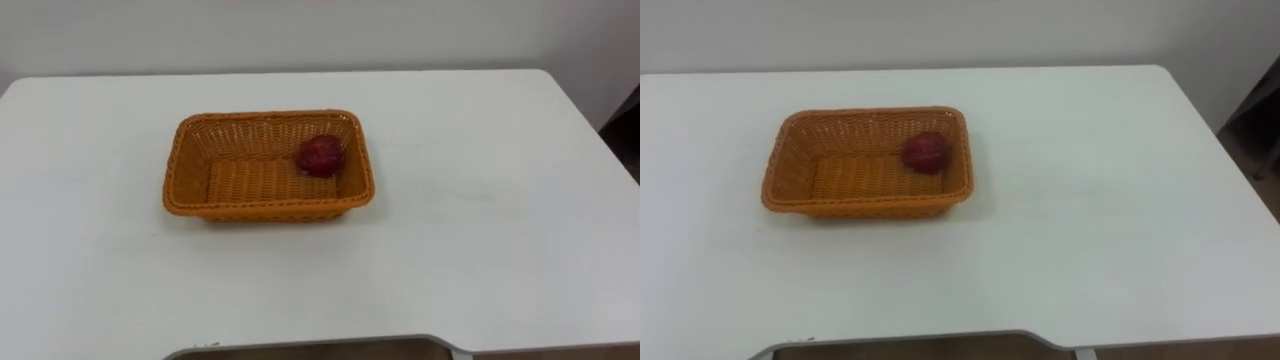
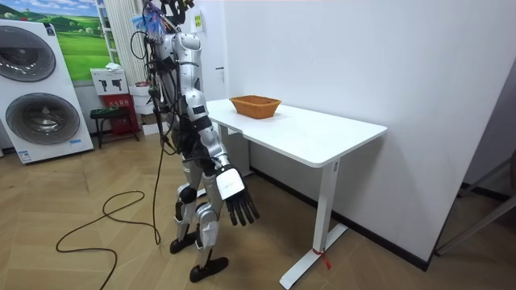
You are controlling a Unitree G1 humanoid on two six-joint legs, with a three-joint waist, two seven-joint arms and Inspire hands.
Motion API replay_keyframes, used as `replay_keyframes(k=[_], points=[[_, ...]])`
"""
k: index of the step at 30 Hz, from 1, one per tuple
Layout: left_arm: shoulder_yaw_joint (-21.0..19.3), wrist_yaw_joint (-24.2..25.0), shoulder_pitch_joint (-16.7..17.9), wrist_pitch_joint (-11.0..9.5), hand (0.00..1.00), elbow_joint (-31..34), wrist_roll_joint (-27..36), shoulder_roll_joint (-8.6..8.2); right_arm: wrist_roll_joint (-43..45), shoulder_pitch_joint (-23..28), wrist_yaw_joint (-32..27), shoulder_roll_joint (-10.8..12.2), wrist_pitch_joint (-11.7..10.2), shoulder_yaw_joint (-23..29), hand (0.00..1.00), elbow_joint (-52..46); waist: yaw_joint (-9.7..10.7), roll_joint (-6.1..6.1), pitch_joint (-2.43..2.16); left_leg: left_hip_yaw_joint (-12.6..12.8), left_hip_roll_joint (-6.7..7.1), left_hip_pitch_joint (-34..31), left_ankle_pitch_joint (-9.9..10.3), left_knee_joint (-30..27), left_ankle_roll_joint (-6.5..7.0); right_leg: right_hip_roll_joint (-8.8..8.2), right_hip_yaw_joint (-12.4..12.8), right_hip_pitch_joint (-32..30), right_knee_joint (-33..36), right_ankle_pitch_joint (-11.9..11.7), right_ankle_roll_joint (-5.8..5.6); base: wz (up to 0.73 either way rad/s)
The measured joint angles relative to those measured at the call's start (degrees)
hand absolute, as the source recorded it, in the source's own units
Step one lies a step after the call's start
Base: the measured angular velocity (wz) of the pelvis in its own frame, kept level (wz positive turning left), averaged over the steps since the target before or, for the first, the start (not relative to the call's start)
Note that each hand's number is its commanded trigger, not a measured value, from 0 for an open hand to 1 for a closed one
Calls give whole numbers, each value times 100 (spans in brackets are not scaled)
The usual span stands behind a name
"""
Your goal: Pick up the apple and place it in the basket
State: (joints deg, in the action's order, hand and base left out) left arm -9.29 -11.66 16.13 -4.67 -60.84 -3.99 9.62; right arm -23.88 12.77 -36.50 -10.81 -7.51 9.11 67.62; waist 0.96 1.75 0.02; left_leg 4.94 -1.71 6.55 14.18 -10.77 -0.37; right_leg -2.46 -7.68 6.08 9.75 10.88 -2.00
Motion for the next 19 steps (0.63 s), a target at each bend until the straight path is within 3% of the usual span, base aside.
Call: replay_keyframes(k=[5,9,15,19], points=[[1,167,-42,237,0,-96,-4,-16,179,-30,1016,12,352,-354,0,171,-71,-82,22,-25,3,6,0,13,0,-3,-21,9,-3,0,0,1],[121,216,-37,309,0,-99,-62,-18,429,-33,1783,16,579,-838,0,373,-148,-118,32,-36,2,7,0,0,0,-4,-36,23,-3,0,0,1],[368,217,14,549,0,-104,-63,-16,1042,-121,2415,14,856,-1236,0,381,-165,-99,32,-38,5,8,1,-6,0,-7,-33,28,4,0,0,0],[403,220,-2,642,0,-106,-59,-36,1182,-156,2601,26,898,-1297,0,390,-158,-97,31,-37,5,9,1,-10,0,-8,-34,34,2,0,0,0]])
